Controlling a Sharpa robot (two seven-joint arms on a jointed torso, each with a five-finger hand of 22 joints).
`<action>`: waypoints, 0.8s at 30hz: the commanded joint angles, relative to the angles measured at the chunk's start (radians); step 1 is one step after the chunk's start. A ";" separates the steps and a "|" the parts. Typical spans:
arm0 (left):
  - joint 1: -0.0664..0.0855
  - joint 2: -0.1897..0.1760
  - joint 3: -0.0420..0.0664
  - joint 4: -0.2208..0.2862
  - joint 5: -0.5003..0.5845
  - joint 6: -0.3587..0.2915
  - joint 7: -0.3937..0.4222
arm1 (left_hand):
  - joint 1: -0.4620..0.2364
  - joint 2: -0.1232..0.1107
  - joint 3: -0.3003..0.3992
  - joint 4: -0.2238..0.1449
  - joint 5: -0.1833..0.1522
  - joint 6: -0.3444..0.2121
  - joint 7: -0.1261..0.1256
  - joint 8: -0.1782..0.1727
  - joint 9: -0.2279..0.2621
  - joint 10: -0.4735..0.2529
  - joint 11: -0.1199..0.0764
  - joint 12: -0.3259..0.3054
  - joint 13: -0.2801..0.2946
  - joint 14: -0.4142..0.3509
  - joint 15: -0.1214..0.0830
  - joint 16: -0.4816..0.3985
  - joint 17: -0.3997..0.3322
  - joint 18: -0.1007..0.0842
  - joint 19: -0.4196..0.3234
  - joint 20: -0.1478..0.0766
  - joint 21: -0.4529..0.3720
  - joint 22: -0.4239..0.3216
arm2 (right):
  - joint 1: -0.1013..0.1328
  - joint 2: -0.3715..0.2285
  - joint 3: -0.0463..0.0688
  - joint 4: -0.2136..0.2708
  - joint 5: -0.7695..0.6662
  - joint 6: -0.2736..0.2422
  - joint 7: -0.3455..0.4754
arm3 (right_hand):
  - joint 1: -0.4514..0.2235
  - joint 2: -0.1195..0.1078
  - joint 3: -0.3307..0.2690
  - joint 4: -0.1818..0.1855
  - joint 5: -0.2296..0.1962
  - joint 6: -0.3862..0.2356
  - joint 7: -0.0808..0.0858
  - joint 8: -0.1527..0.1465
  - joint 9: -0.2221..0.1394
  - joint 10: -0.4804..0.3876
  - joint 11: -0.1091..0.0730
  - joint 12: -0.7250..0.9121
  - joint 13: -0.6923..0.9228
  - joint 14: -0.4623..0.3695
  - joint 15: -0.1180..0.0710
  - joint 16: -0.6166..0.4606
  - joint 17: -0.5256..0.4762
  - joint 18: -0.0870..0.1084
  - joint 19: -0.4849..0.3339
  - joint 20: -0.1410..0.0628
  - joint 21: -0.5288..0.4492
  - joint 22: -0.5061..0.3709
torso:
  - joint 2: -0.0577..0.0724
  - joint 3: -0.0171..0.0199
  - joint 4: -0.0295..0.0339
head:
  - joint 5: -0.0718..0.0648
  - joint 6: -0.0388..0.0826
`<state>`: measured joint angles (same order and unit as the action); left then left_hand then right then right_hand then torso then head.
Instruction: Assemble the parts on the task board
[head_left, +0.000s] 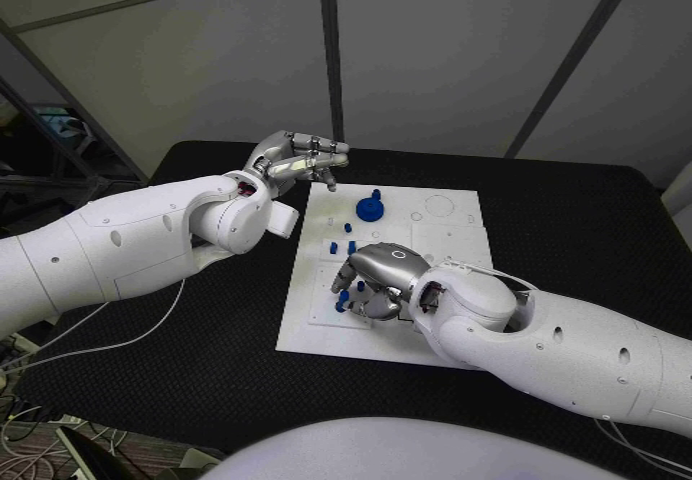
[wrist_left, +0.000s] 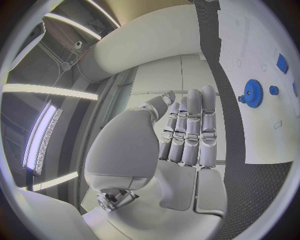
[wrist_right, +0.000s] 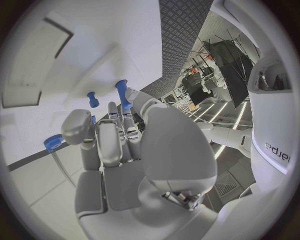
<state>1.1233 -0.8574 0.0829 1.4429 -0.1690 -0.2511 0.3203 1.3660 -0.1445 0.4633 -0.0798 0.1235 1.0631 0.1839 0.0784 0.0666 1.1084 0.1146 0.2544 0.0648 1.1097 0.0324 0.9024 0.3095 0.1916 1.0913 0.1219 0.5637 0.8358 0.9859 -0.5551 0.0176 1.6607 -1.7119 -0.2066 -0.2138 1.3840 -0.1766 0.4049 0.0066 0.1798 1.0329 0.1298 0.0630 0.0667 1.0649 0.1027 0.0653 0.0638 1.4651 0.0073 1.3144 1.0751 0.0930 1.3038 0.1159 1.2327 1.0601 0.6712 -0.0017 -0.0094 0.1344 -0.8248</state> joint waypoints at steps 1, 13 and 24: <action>0.002 0.002 0.001 0.000 0.001 0.014 0.000 | 0.004 0.008 0.006 0.002 -0.001 -0.001 0.005 -0.004 -0.001 -0.007 0.000 -0.004 0.000 -0.008 -0.002 -0.004 -0.001 -0.010 -0.006 0.002 0.003 0.001 | 0.001 -0.002 0.000 0.006 -0.003 -0.055 0.023 | 0.004 -0.012 -0.018 0.000 -0.005 -0.018 -0.004 -0.001 -0.001 -0.022 0.003 0.009 0.001 0.012 0.009 -0.008 -0.012 0.021 -0.013 0.001 -0.014 -0.018 | 0.000 0.0005 -0.0005 | -0.002 0.002; 0.002 0.002 0.001 -0.003 0.001 0.015 -0.001 | 0.003 0.008 0.007 0.003 -0.001 -0.002 0.005 -0.005 -0.001 -0.008 0.000 -0.005 0.000 -0.008 -0.002 -0.004 -0.002 -0.010 -0.007 0.002 0.003 0.002 | -0.001 -0.051 0.000 0.057 -0.001 -0.145 0.044 | 0.007 -0.010 -0.032 0.001 -0.001 -0.028 -0.006 -0.001 0.000 -0.032 0.004 0.017 0.002 0.011 0.010 -0.011 -0.018 0.021 -0.013 0.002 -0.018 -0.022 | 0.000 0.0012 -0.0014 | -0.008 0.008; 0.001 -0.003 -0.001 -0.002 0.001 0.015 -0.002 | 0.003 0.008 0.007 0.003 -0.001 -0.002 0.005 -0.005 -0.001 -0.008 0.000 -0.005 0.000 -0.008 -0.002 -0.004 -0.002 -0.010 -0.007 0.002 0.003 0.002 | 0.006 -0.207 0.012 0.169 0.116 -0.186 0.021 | -0.005 0.014 -0.031 0.026 0.018 0.007 0.023 0.014 0.008 0.090 -0.018 0.098 0.013 0.016 -0.007 -0.007 -0.013 0.013 0.018 -0.010 0.008 0.016 | -0.001 -0.0011 -0.0024 | -0.023 0.019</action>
<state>1.1232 -0.8593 0.0819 1.4394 -0.1689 -0.2469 0.3171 1.3660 -0.1445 0.4661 -0.0771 0.1235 1.0631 0.1839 0.0784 0.0666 1.1084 0.1146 0.2544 0.0648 1.1097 0.0324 0.9024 0.3083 0.1916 1.0913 0.1219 0.5637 0.8368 0.9865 -0.7508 0.0264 1.8198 -1.6739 -0.3449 -0.1845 1.3848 -0.1656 0.3732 0.0282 0.1951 1.0326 0.1530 0.0743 0.0736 1.1434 0.0857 0.1579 0.0763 1.4649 0.0070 1.3029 1.0581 0.1090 1.3166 0.1054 1.2370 1.0716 0.6703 -0.0016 -0.0113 0.1150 -0.8080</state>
